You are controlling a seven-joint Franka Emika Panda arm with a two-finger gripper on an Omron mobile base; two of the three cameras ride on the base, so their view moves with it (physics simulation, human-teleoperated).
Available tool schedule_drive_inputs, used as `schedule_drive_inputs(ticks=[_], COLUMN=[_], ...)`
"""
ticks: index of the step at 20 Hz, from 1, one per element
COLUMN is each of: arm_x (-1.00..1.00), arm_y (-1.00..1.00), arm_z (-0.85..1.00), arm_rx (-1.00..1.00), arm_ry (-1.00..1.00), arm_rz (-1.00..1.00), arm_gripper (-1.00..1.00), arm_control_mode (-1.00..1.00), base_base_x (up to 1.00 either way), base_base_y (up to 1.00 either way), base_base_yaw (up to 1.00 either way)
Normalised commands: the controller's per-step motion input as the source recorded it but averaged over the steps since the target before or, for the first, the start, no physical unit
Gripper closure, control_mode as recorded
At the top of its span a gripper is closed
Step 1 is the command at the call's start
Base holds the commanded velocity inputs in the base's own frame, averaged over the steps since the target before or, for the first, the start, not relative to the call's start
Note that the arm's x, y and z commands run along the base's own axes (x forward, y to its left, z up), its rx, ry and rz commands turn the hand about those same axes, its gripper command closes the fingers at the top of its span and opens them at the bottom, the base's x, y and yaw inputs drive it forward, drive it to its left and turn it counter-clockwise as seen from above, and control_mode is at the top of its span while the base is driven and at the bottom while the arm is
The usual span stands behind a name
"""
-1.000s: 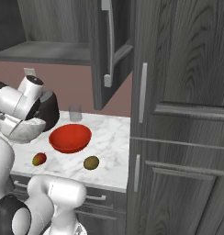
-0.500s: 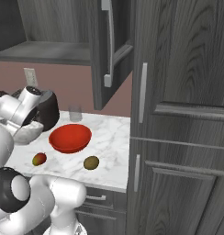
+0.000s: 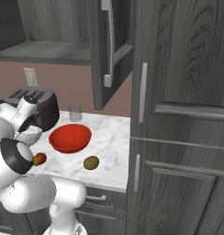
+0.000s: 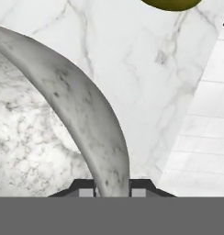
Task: Pick both bowls and place them on the counter. Then place the potato in one bowl and place the mango in the other bowl.
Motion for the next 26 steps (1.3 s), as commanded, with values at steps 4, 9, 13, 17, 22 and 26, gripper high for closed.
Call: schedule_drive_inputs(ticks=[4, 9, 13, 17, 22, 26], arm_x=[0.24, 0.22, 0.16, 0.04, 0.00, -0.01], arm_y=[0.16, 0.20, 0.15, 0.03, -0.01, -0.10], arm_z=[-0.49, -0.45, -0.33, -0.18, -0.01, 0.01], arm_rx=[-0.04, -0.02, 0.00, 0.00, -0.01, -0.01], arm_ry=[0.00, 0.00, 0.00, 0.01, 0.00, 0.00], arm_rz=[0.00, 0.00, 0.00, 0.00, 0.00, 0.00], arm_gripper=[1.00, 1.00, 1.00, 1.00, -1.00, -1.00], arm_control_mode=[-1.00, -1.00, -1.00, -1.00, -1.00, -1.00], base_base_x=[0.00, 0.00, 0.00, 0.00, 0.00, 0.00], base_base_y=[0.00, 0.00, 0.00, 0.00, 0.00, 0.00], base_base_yaw=[0.00, 0.00, 0.00, 0.00, 0.00, 0.00])
